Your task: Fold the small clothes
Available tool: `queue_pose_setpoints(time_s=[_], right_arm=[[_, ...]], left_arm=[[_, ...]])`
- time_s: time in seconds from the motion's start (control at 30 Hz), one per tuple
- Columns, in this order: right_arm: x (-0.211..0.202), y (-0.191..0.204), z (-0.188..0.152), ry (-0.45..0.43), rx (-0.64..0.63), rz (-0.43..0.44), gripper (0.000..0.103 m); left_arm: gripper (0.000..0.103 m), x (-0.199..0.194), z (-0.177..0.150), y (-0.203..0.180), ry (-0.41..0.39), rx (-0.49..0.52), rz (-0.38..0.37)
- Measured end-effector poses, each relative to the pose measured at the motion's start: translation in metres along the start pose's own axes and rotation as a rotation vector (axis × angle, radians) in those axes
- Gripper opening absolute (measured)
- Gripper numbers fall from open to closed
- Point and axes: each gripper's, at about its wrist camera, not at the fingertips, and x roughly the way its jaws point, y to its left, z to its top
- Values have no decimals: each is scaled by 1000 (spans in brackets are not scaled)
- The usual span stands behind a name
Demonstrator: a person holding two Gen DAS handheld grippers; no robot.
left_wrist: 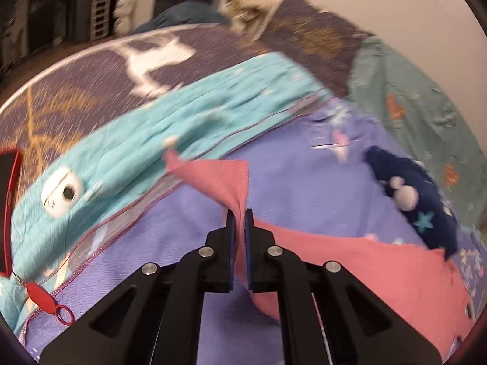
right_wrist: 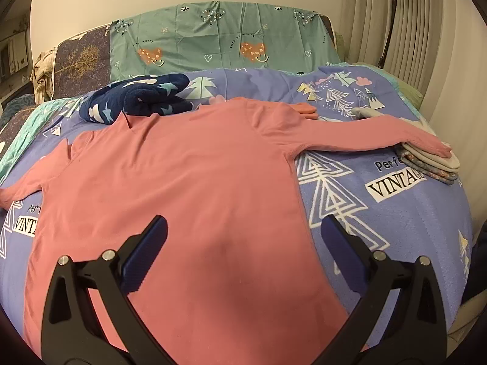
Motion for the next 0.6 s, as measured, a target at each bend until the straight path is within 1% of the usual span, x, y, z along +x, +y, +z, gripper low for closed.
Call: queue_pose_setpoints(time_s=[0.1,0.17,0.23,0.27,0.3,0.33,0.4,0.43,0.5,0.53,0.57,0.6], right_arm=[[2,-1,3,-6,14,24,101],[1,-3,5,-12,21,34,101],[0,-8,5,-18,29,36,101],[0,-11,5,-18,36,34,101],[1,-15,5,-16,43,32,101],[1,-19,6,-13,53,32,101],[2,-29,6,-5,74,28,101],[2,-34,6,-3,84,23,101],[2,-43,6,-1,98,9,101],[2,-47,6,0,102,5,101],[2,-51,6,0,105,3,101],[1,-55,6,-1,106,2,101]], left_arm=[[5,-34,6,-65,-58,120,-114],[5,-57,2,-120,-93,217,-213],[5,-75,-10,-181,-112,312,-309],[5,-81,-17,-205,-112,347,-353],[5,-88,-29,-238,-104,389,-418],[5,-92,-39,-257,-95,412,-458],[6,-97,-64,-300,-63,468,-553],[6,-98,-84,-325,-38,500,-611],[18,-96,-114,-356,-7,555,-670],[40,-95,-134,-371,11,592,-681],[51,-92,-150,-381,23,618,-673],[51,-91,-160,-385,33,633,-667]])
